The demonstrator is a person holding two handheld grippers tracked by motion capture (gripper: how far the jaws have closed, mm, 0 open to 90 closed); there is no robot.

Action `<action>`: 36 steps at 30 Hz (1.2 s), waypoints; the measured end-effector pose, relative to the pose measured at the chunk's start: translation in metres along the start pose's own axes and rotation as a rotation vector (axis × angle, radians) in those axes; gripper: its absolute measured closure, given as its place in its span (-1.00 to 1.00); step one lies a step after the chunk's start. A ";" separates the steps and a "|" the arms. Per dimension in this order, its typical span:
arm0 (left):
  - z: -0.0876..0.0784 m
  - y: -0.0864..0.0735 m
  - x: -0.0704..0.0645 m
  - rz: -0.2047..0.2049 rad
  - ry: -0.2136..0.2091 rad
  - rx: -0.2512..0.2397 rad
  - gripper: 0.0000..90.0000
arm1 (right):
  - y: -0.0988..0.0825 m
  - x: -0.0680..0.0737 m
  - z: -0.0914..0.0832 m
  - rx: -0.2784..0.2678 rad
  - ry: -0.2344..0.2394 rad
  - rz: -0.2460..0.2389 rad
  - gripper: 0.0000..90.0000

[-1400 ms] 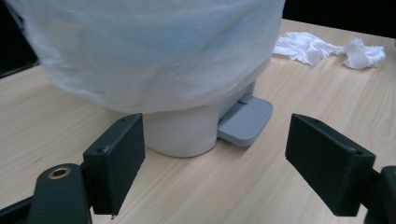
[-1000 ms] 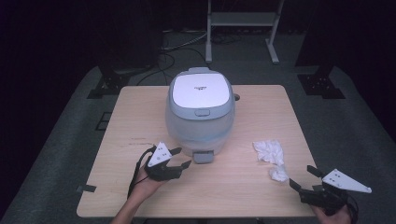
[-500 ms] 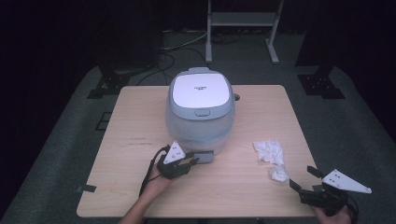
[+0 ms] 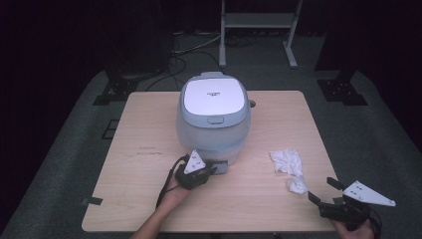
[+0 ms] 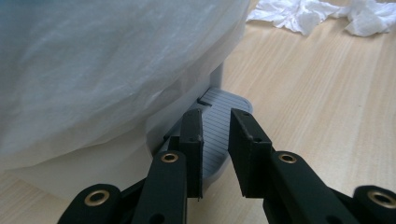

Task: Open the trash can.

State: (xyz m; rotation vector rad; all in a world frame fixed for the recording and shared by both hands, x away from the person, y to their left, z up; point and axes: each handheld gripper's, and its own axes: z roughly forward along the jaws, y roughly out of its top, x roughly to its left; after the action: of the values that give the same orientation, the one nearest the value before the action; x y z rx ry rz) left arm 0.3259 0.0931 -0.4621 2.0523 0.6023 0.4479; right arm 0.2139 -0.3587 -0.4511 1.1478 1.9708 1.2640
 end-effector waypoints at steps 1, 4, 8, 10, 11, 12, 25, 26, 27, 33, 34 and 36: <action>0.001 0.000 0.000 -0.003 0.003 0.001 0.67 | 0.000 0.000 0.000 0.000 0.000 0.000 -0.71; 0.005 -0.001 0.000 -0.005 0.002 0.010 0.67 | 0.000 0.000 0.000 0.001 0.001 -0.001 -0.71; 0.007 -0.002 0.000 -0.009 0.009 0.007 0.66 | 0.000 0.000 0.001 0.005 0.004 -0.004 -0.71; 0.008 -0.003 0.001 -0.016 0.012 0.000 0.66 | 0.000 0.000 0.002 0.007 0.006 -0.003 -0.71; 0.008 -0.003 0.001 -0.016 0.012 0.000 0.66 | 0.000 0.000 0.003 0.008 0.007 -0.003 -0.71; 0.008 -0.004 0.001 -0.023 0.009 -0.003 0.66 | 0.000 0.000 0.003 0.008 0.007 -0.003 -0.71; 0.011 -0.008 0.003 -0.052 0.014 -0.007 0.66 | 0.002 0.003 0.006 0.019 0.014 -0.014 -0.71; 0.011 -0.008 0.003 -0.052 0.014 -0.008 0.66 | 0.002 0.003 0.006 0.019 0.015 -0.015 -0.71; 0.011 -0.008 0.003 -0.052 0.014 -0.008 0.66 | 0.002 0.003 0.006 0.019 0.015 -0.015 -0.71; 0.012 -0.008 0.002 -0.051 0.017 0.000 0.67 | 0.002 0.004 0.007 0.030 0.024 -0.015 -0.71; 0.012 -0.008 0.001 -0.051 0.019 0.002 0.67 | 0.002 0.004 0.008 0.031 0.025 -0.017 -0.71; 0.013 -0.008 0.001 -0.047 0.022 0.002 0.67 | 0.002 0.004 0.008 0.032 0.027 -0.020 -0.71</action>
State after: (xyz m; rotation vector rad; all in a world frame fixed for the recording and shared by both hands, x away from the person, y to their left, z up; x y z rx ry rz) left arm 0.3313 0.0889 -0.4758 2.0336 0.6631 0.4427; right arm 0.2185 -0.3512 -0.4524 1.1293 2.0240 1.2485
